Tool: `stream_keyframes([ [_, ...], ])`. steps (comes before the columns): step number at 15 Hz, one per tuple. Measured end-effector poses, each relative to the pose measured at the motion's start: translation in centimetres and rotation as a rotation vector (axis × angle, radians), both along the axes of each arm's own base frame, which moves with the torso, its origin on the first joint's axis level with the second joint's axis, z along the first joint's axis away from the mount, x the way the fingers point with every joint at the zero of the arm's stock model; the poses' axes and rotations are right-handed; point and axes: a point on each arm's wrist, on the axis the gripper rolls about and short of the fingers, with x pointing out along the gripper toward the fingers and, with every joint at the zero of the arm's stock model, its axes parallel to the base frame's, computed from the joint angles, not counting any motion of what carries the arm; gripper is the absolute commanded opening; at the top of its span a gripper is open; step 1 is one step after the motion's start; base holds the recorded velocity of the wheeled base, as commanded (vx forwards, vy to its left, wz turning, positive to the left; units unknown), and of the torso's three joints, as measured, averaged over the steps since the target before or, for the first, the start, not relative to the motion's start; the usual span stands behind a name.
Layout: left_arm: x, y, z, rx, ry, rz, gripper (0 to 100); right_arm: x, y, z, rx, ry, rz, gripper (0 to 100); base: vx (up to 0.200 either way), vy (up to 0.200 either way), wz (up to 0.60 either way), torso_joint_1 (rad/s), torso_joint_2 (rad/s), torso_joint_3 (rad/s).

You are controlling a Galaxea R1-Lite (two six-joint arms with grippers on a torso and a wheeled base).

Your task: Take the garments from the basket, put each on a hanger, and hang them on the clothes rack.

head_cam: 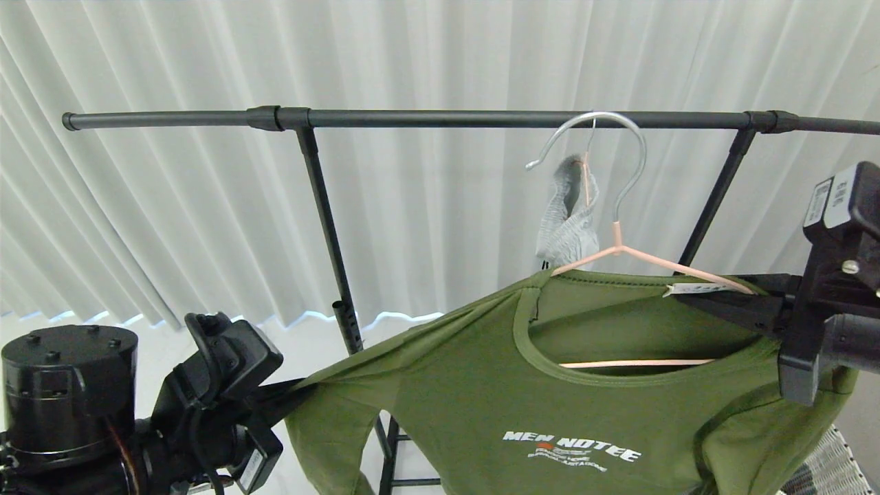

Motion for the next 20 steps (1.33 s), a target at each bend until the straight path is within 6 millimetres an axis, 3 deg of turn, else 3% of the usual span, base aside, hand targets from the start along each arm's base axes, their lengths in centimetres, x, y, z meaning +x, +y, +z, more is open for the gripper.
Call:
stream_keyframes([
  [1,-0.1,0.0,0.1,-0.001,-0.009,-0.003,100,0.0,0.0,0.0,-0.001,0.000,-0.004,0,0.000,0.000,0.00,0.000,0.00,0.000],
  [4,-0.5,0.2,0.6,-0.014,-0.029,-0.001,100,0.0,0.0,-0.1,0.019,0.026,-0.048,0,0.000,0.000,0.00,0.000,0.00,0.000],
  [10,-1.9,1.1,1.1,-0.035,-0.079,0.023,100,0.3,-0.3,-0.8,0.128,0.189,-0.313,0,0.000,0.000,0.00,0.000,0.00,0.000],
  [15,-2.7,1.8,1.4,-0.016,-0.121,0.093,100,2.1,0.6,-1.1,0.196,0.274,-0.512,0,0.000,0.000,0.00,0.000,0.00,0.000],
  [20,-2.9,1.9,1.6,-0.018,-0.134,0.103,100,3.7,1.6,-0.8,0.224,0.293,-0.584,0,0.000,0.200,0.00,0.003,0.00,0.003],
])
